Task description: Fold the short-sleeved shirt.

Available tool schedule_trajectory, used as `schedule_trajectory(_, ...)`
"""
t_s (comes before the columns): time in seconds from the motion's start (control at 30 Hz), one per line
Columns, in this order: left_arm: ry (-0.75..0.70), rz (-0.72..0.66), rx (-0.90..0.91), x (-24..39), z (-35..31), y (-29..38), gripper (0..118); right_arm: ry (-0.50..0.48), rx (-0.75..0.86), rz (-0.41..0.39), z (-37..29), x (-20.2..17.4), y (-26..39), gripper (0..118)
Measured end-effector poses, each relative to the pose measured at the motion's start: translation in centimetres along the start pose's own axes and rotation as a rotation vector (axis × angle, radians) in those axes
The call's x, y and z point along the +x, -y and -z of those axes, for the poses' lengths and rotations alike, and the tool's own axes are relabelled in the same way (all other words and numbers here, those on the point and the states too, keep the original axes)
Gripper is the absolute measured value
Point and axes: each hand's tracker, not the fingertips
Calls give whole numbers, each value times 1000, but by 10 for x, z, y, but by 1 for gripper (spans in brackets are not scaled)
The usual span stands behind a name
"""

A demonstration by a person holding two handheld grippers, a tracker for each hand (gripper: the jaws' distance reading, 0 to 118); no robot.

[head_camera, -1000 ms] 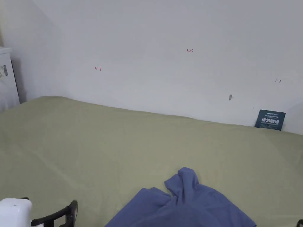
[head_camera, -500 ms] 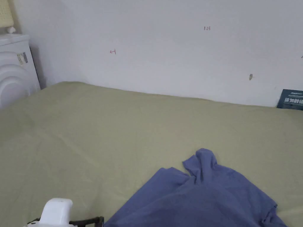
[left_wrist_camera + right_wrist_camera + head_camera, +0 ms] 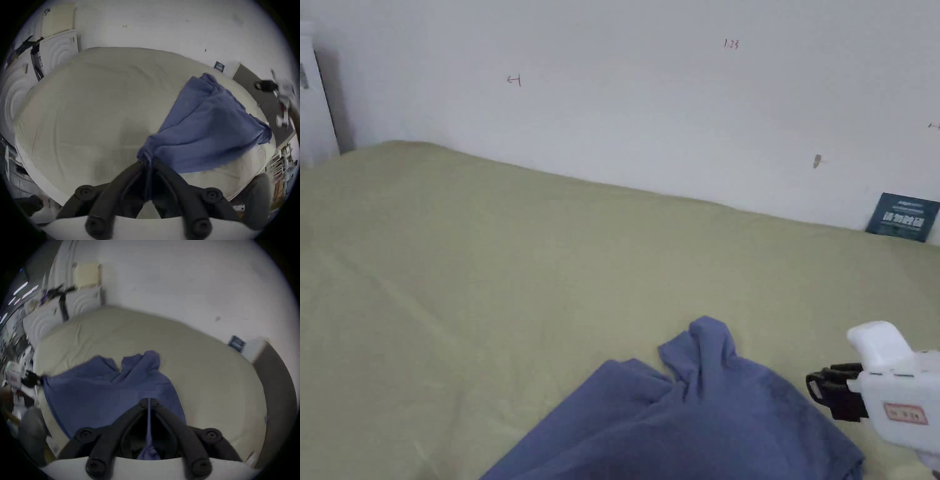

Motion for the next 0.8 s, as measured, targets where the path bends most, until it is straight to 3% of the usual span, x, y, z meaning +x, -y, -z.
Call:
schedule_trajectory(0.03, 4, -5, 18, 1, 0, 1, 6, -19, -81, -10, 23, 12, -18, 15)
schedule_trajectory(0.1, 0, -7, 9, -1, 4, -2, 6, -75, -216, -29, 66, 34, -46, 85)
schedule_trajectory(0.13, 12, -18, -3, -3, 6, -3, 6, -78, -275, -48, 89, 45, -56, 104)
schedule_trajectory(0.17, 9, -26, -8, -3, 6, -3, 6, -91, -312, -92, 108, 52, -67, 105)
schedule_trajectory(0.27, 13, -43, -16, -7, 8, -3, 6, -49, -368, -189, 153, 63, -85, 101)
schedule_trajectory(0.4, 3, -12, -30, -3, 10, -6, 6, -77, -404, -209, 201, 73, -88, 101)
schedule_trajectory(0.47, -1, -7, -24, -2, 11, -4, 6, -146, -443, -203, 215, 69, -82, 100)
schedule_trajectory(0.57, 8, -32, -17, -5, 12, -1, 6, -176, -455, -183, 217, 59, -76, 78)
schedule_trajectory(0.6, 13, -39, -14, -6, 12, 0, 6, -133, -439, -176, 212, 58, -76, 62)
schedule_trajectory(0.63, 17, -43, -13, -7, 11, 0, 6, -174, -432, -127, 203, 62, -78, 31)
schedule_trajectory(0.67, 19, -45, -14, -7, 12, -1, 6, -129, -391, -115, 190, 56, -78, 0)
schedule_trajectory(0.7, 23, -44, -15, -8, 12, -2, 6, -88, -351, -144, 183, 53, -78, 0)
schedule_trajectory(0.73, 31, -43, -17, -10, 12, -4, 6, 42, -242, -204, 164, 44, -75, 0)
schedule_trajectory(0.8, 49, -52, -2, -12, 9, -7, 6, -13, -141, -131, 137, 40, -76, 0)
